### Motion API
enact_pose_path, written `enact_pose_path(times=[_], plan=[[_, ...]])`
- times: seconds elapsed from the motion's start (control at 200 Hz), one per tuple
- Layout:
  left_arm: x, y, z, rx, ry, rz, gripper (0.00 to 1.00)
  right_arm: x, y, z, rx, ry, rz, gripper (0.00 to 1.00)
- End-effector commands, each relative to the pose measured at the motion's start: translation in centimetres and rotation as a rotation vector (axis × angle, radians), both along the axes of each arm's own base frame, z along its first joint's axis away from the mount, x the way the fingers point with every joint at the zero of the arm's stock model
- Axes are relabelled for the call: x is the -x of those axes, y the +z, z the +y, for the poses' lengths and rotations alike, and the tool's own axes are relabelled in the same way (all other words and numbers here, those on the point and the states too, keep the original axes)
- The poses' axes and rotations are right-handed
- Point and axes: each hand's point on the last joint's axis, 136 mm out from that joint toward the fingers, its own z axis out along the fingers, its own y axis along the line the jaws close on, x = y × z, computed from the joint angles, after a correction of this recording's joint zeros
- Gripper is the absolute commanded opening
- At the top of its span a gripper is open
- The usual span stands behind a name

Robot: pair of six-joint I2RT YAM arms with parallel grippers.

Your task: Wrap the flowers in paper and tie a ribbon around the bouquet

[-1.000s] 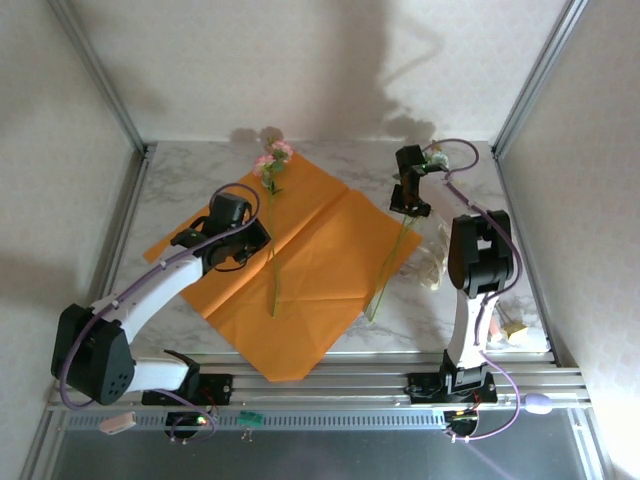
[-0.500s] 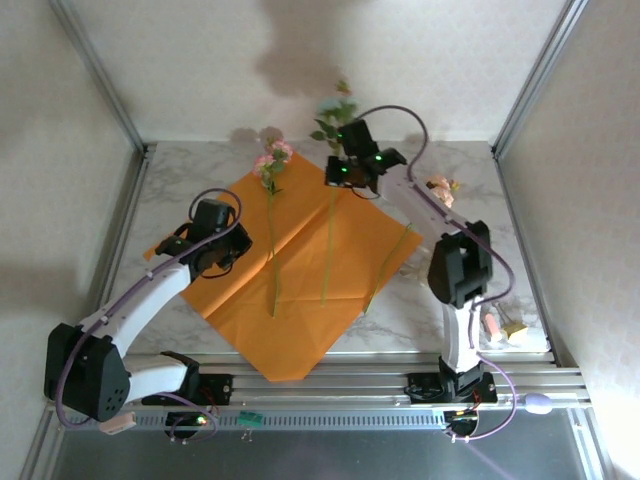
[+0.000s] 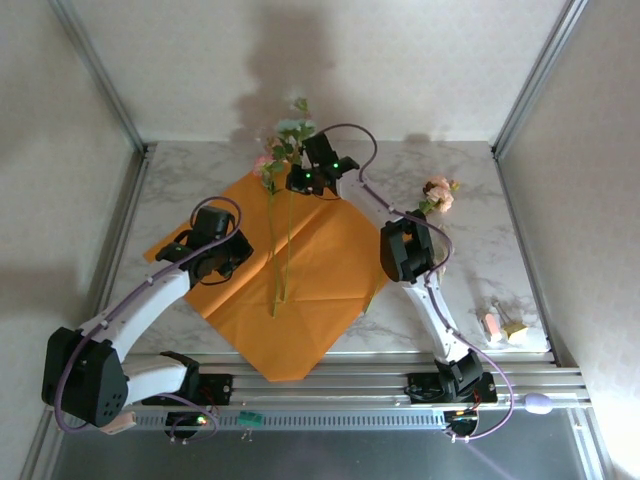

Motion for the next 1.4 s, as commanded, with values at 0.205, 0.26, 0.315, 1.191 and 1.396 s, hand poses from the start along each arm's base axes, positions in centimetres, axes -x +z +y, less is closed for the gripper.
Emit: enact_pose_path(times=[0.205, 0.26, 0.315, 1.191, 1.396], plan=[[-0.2, 0.5, -0.7, 0.024, -0.017, -0.011, 0.02, 0.3, -0.8, 0.4, -0.015, 0.013, 0.044, 0.0], [-0.2, 0.5, -0.7, 0.023, -0.02, -0.011, 0.02, 0.6, -1.5, 0.5, -0.01, 0.019, 0.065, 0.0], [-0.3, 0.5, -0.7, 0.025, -0.019, -0.013, 0.02, 0.8, -2.1, 0.5, 0.004, 0.021, 0.073, 0.0], [-3.2, 2.2, -6.1, 0.061, -0.154, -0.07, 0.13, 5.6, 8.4, -23.0, 0.255, -0.42, -0.008, 0.42], [-5.7, -0.5, -8.2, -0.031, -0.194, -0.024, 0.19, 9.2, 2.5, -31.8, 0.418, -0.565, 0.188, 0.4]])
